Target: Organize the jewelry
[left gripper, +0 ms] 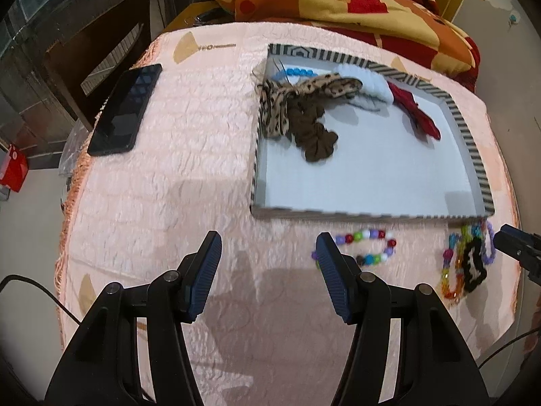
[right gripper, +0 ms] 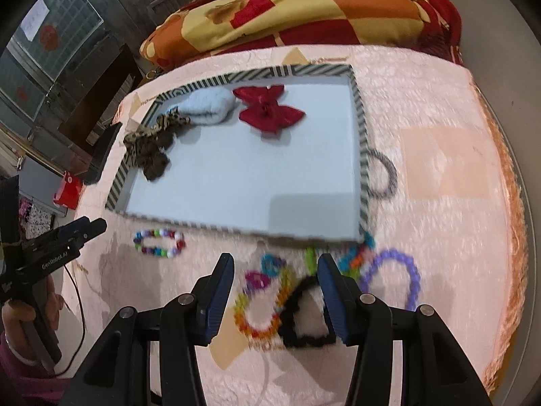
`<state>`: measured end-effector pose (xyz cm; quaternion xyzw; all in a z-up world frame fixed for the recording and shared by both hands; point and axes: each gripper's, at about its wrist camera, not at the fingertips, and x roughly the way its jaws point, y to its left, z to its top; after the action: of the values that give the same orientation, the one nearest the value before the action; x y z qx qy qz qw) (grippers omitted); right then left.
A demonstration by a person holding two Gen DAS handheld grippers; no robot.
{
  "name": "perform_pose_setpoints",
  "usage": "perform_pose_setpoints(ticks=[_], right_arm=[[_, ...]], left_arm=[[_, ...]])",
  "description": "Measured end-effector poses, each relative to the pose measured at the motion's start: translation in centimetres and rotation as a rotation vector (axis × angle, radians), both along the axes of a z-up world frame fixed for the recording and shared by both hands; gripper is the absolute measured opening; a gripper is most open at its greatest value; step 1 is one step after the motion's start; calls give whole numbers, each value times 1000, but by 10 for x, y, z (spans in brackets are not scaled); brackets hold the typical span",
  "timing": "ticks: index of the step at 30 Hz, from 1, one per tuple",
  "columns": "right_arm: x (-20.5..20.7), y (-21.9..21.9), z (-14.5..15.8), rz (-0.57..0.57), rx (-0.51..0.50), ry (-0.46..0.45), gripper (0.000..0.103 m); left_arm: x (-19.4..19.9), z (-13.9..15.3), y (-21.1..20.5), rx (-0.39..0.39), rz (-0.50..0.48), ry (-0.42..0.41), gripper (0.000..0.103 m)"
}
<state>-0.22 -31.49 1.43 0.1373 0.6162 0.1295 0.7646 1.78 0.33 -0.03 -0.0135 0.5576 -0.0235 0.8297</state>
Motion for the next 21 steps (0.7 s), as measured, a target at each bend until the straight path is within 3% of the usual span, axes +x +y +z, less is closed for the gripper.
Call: perform_pose_setpoints(ticks=[21], right_arm=[[-24,1,3,5,-30,-9,51]], left_arm=[[-15,1,-9,-17,-28,10,58]])
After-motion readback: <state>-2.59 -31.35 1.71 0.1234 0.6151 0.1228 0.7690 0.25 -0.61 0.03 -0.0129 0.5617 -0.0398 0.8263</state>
